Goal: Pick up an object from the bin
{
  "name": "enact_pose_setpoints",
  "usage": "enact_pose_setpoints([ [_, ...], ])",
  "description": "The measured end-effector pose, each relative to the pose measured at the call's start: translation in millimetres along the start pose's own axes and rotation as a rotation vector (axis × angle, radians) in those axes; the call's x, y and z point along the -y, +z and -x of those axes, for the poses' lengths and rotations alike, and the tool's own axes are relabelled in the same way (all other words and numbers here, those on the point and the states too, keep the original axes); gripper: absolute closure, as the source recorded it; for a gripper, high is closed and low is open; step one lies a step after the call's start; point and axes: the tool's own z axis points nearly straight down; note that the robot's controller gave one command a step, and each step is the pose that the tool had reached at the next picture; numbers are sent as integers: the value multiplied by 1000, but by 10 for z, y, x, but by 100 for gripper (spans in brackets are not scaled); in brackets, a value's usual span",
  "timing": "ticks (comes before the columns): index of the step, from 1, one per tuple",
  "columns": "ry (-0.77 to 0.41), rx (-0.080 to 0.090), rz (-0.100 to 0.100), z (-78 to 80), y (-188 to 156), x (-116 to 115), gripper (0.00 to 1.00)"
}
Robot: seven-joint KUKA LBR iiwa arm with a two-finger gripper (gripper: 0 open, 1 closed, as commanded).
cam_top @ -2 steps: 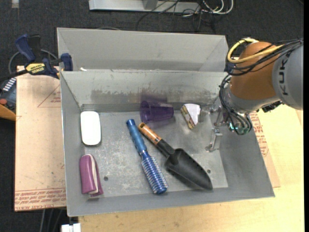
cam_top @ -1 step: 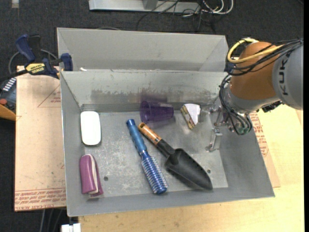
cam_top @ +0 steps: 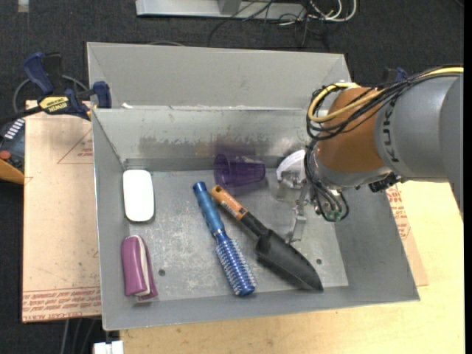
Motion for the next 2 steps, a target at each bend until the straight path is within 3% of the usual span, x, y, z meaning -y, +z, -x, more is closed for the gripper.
enact_pose_setpoints([
  [1, 19, -8, 1, -426, 63, -313, 0],
  [2, 68, -3, 1, -444, 32, -248, 0],
])
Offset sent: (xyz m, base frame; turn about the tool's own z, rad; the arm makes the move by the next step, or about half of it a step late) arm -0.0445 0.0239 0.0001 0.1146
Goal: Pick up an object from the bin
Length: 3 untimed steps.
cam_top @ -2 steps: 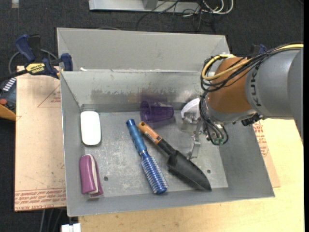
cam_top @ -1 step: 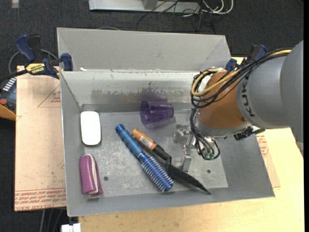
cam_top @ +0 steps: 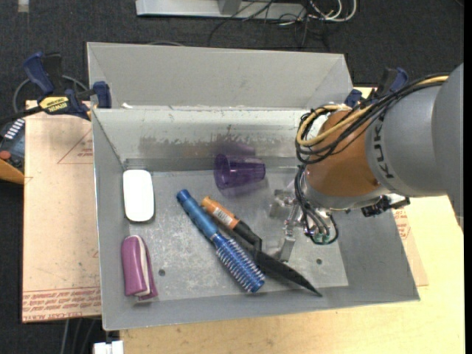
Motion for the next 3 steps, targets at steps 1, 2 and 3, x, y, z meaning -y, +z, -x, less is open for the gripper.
enact_pose_setpoints([
  [1, -13, -4, 1, -287, -371, -49, 0],
  [2, -14, -5, 1, -288, -357, -47, 0],
  [3, 13, -1, 3, -638, 37, -152, 0],
])
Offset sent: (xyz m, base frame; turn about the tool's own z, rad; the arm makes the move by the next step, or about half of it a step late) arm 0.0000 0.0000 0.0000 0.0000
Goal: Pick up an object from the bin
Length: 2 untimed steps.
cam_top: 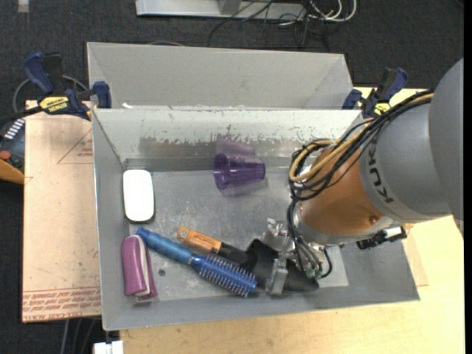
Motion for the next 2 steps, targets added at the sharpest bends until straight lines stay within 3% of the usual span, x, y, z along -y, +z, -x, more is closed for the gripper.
enact_pose_setpoints([
  [1, 2, -1, -2, 20, -10, -21, 0],
  [2, -77, 9, 3, -141, -17, -290, 0],
])
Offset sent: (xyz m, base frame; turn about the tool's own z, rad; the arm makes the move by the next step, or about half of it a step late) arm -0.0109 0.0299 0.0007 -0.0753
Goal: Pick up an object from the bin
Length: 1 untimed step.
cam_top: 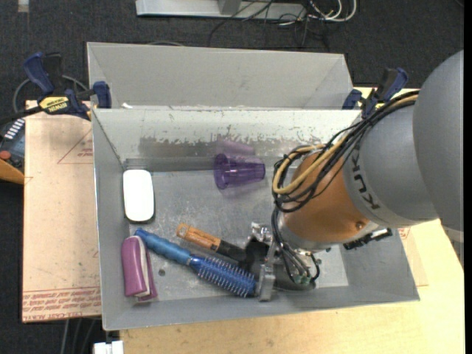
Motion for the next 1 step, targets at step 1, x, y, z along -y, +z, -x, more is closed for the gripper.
enact_pose_setpoints([
  [1, -191, -5, -2, 150, 15, 21, 100],
])
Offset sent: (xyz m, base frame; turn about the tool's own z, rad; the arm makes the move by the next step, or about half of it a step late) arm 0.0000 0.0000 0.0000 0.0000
